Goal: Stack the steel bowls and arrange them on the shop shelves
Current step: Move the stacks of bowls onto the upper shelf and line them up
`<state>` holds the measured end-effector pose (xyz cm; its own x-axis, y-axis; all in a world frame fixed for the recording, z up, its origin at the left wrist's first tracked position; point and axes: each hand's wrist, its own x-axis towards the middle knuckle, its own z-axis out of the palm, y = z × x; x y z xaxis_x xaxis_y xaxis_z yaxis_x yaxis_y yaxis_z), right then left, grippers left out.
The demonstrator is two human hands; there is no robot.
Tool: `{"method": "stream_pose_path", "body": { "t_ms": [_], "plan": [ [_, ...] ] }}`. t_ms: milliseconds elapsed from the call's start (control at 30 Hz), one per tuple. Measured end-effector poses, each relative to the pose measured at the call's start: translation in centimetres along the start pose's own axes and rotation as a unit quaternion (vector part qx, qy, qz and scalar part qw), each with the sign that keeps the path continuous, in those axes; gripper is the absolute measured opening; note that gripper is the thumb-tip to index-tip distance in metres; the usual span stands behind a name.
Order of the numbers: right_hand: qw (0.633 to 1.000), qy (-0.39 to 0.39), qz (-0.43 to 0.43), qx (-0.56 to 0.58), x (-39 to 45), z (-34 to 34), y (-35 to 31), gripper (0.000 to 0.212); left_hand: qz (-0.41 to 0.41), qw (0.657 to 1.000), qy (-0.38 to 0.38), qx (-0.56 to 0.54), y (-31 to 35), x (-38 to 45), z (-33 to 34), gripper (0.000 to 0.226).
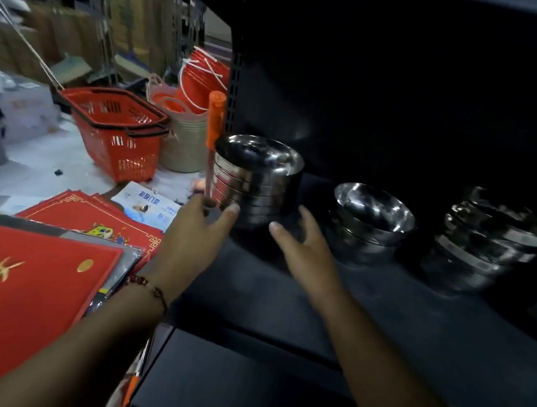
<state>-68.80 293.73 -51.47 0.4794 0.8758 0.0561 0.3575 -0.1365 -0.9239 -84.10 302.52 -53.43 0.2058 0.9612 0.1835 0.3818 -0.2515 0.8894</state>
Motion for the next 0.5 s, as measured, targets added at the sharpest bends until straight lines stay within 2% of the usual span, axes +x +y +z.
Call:
{"method": "stream_pose_path", "body": {
  "t_ms": [67, 167, 200, 233, 367, 500],
  "plan": [
    [0.991, 0.021, 0.046, 0.128, 2.1, 1.3, 0.4, 0.08, -0.06, 0.992, -0.013, -0.113, -0.6, 2.1, 0.0, 0.049],
    [0.967, 0.02, 0.08, 0.24, 4.7, 3.3, 0.3, 0.108, -0.041, 0.98, -0.06, -0.186, -1.6, 4.6, 0.0, 0.091],
    [0.961, 0.018, 0.084, 0.262, 5.3, 3.6, 0.3, 0.117, -0.026, 0.976, -0.077, -0.202, -1.9, 5.0, 0.3, 0.098],
    [0.956, 0.013, 0.088, 0.279, 5.9, 3.8, 0.3, 0.116, -0.005, 0.972, -0.091, -0.217, -2.2, 5.4, 0.6, 0.101],
    [0.942, -0.024, 0.092, 0.322, 7.4, 4.1, 0.2, 0.083, 0.054, 0.975, -0.102, -0.19, -2.8, 6.4, 1.7, 0.127],
    [0.94, -0.03, 0.091, 0.328, 7.0, 3.4, -0.5, 0.083, 0.065, 0.982, -0.101, -0.149, -3.5, 6.6, 1.9, 0.139]
  ]
}}
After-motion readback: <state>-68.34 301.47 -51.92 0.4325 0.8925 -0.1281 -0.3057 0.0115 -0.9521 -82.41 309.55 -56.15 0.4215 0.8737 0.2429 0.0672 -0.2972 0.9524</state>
